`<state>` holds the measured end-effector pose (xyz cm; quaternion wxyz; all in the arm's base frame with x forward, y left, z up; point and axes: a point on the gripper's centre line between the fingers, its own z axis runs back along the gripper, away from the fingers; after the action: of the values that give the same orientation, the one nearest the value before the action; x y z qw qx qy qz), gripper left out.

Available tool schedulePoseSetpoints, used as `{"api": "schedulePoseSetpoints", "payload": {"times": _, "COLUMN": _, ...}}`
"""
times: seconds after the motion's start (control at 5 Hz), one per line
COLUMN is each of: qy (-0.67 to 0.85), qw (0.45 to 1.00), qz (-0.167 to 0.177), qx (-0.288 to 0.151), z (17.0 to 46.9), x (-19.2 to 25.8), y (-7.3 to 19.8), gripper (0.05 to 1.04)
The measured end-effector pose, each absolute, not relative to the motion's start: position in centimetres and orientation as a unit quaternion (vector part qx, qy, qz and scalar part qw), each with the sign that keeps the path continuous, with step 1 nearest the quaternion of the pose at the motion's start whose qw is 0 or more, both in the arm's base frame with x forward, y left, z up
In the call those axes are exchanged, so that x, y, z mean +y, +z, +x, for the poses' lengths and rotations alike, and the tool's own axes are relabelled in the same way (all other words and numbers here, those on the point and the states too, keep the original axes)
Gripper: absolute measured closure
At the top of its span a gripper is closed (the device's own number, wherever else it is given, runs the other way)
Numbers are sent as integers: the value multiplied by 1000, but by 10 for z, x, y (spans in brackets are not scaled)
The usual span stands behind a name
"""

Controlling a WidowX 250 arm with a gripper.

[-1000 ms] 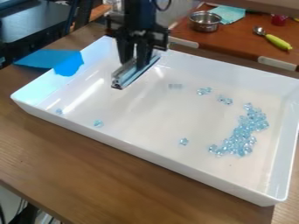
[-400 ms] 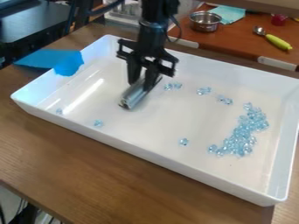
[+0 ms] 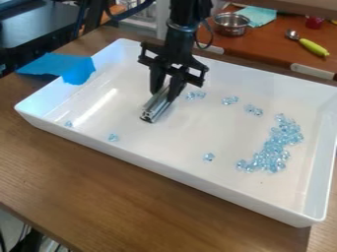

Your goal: Sweep into pile

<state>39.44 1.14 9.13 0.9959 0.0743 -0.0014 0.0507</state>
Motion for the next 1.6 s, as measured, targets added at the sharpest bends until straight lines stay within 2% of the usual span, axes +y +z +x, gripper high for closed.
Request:
{"api": "schedulePoseSetpoints", "payload": {"times": 0.4, "qy": 4, "qw": 998, "qz": 51, "qx": 23, "z": 391, "x": -49, "y": 95, "gripper": 741}}
{"api": "schedulePoseSetpoints", "payload": {"times": 1.0, "qy": -42, "qw": 997, "qz": 57, "qx": 13, "z": 382, "x": -114, "y": 92, "gripper": 741}}
{"api": "schedulePoseSetpoints", "payload": {"times": 1.4, "qy": -58, "qw": 997, "qz": 49, "qx": 7, "z": 380, "x": -127, "y": 92, "gripper": 741}}
{"api": "schedulePoseSetpoints", "payload": {"times": 1.6, "qy": -42, "qw": 999, "qz": 20, "qx": 4, "z": 380, "x": -91, "y": 120, "gripper": 741}}
